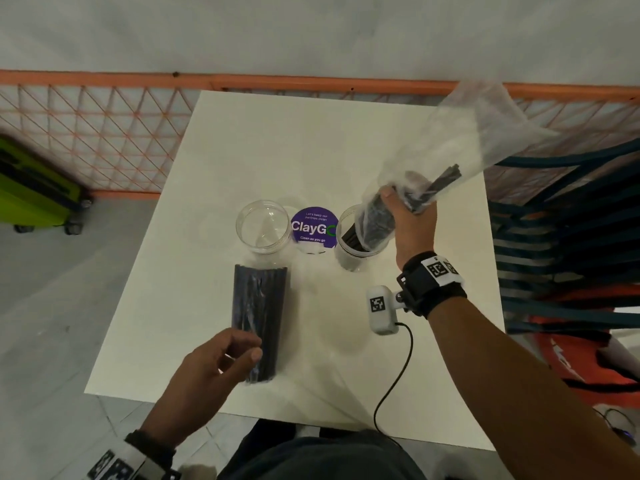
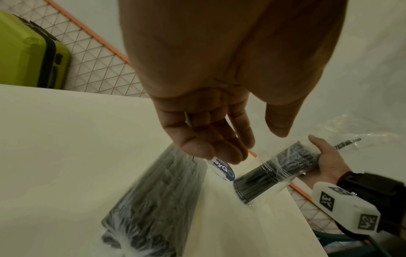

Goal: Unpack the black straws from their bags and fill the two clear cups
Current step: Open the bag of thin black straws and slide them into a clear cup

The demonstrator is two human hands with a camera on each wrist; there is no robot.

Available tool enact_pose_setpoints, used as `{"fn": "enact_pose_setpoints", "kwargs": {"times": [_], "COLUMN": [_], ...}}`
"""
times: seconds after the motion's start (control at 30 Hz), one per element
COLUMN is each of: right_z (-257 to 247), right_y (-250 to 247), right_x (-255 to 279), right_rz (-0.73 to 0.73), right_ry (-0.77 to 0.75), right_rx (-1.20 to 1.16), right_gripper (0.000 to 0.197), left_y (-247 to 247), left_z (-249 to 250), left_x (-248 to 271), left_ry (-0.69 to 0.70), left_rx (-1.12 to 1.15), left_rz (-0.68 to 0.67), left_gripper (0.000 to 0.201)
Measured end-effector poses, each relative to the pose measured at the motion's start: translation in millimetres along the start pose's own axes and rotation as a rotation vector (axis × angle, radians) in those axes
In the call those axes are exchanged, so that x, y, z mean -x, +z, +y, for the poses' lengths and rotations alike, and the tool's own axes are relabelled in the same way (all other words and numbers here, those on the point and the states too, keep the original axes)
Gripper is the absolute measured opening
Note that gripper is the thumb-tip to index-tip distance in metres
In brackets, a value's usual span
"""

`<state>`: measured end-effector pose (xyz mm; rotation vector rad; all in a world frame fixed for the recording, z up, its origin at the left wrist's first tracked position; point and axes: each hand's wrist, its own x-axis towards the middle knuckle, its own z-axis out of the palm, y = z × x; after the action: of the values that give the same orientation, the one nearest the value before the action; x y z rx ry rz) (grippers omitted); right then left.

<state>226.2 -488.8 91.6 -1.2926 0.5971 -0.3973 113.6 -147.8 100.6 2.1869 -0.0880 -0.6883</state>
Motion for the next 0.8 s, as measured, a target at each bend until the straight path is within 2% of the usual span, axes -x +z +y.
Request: {"fn": "enact_pose_setpoints", "kwargs": {"times": [0.07,0.17,0.33,0.37,0.47,0.5,0.67,0.8], "right_z": [-7,-25,-59,-65,-77,-78,-58,-32], "right_y": [-3,-5,-6,-6,-10,-11,-10,-6], "right_x": [-1,-3,-1,-1,1,1,4,9], "right_rz": [0.004,-0.009,0.025,0.023,0.009,0.009,-0.018,-0.058], "right_ry": [-0.026,-0.067,-0.137,-0.145,-0.175,-0.181,-0.152,-0.138], "right_rx": [-0.023,-0.049,-0.177,-0.175,-0.15,-0.154,-0.071,0.048], "right_gripper": [0.046,0.036,0.043,0.046,0.077,0.077,0.062,0.028], "left_y": [3,5,7,6,5,5,4,3], "left_z": [-3,-3,3,5,7,8,10,11], "left_x": [-2,-6,-10,-10,-12,-12,-12,-12], "left_ry": [0.011,0.032,0.06,0.069,0.087,0.089,0.082,0.082], "left_rx": [-0.021,-0.033,-0.023,-0.023,-0.025,-0.027,-0.043,-0.046], "left_rz": [-0.004,-0.016,-0.021,-0.023,-0.028,-0.026,-0.025,-0.029], "left_gripper": [0.012,0.011,0.008,0.009,0.013,0.012,0.011,0.009]}}
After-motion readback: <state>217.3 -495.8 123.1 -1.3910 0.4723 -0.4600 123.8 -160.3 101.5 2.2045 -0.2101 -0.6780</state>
